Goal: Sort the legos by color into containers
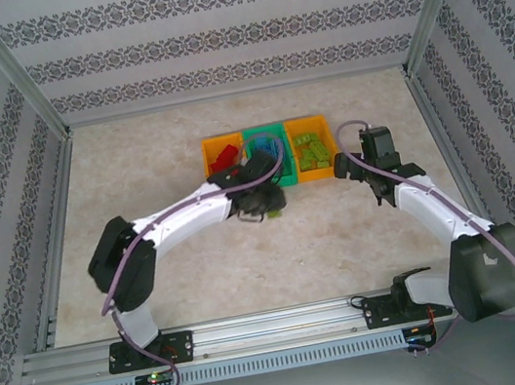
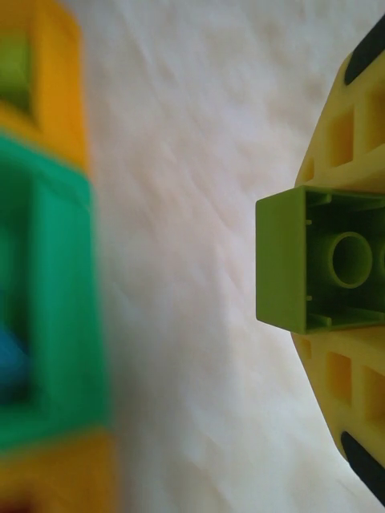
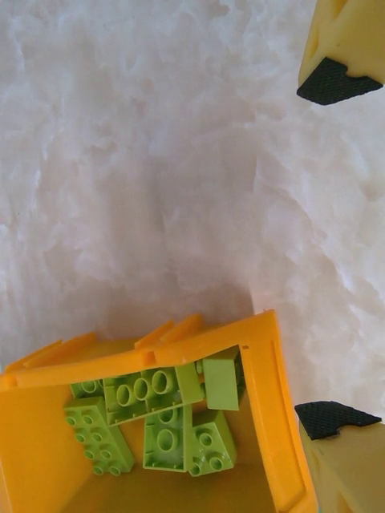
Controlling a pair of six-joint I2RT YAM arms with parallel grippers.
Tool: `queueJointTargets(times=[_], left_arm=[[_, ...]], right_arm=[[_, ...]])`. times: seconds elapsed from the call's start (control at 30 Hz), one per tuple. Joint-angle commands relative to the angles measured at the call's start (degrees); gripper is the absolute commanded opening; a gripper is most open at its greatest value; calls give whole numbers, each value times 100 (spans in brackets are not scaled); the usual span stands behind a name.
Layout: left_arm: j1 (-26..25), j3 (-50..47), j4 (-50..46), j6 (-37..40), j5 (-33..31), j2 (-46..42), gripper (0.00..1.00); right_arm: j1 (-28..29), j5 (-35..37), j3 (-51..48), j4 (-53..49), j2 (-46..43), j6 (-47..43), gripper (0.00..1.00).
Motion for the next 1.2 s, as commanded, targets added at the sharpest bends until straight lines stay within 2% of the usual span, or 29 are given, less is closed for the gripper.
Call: queueJointTargets(times=[0.0, 0.13, 0.3, 0.47, 0.63, 0.7, 0.77, 0.97, 1.07, 1.17], left_arm=[[60, 1059, -30, 963, 142, 612, 34], [260, 2392, -217, 1269, 566, 1519, 33], [423, 3806, -446, 1473, 784, 2412, 32], [633, 4550, -363, 1355, 968, 2991, 34], [770, 4699, 107, 1196, 1115, 3209, 38], [794, 4781, 176, 1181, 1113, 3318, 47], [806, 4932, 91, 1170, 1173, 3431, 63], [816, 4860, -142, 1221, 1198, 3280, 100], [815, 4299, -16, 1359, 961, 2753, 100], [814, 3080, 498, 1687, 358, 1822, 100]], right_arm=[[-34, 190, -231, 201, -274, -104, 98], [-58, 249, -437, 272, -464, -95, 98], [-95, 297, -621, 317, -720, -78, 98], [-121, 249, -702, 357, -834, -104, 98], [-123, 177, -724, 378, -820, -69, 98], [-125, 133, -713, 392, -792, -64, 98], [-128, 120, -697, 400, -769, -68, 98], [-123, 77, -880, 817, -845, -313, 98], [-123, 114, -1063, 1307, -980, -670, 98], [-125, 352, -1460, 2213, -1164, -1109, 98]])
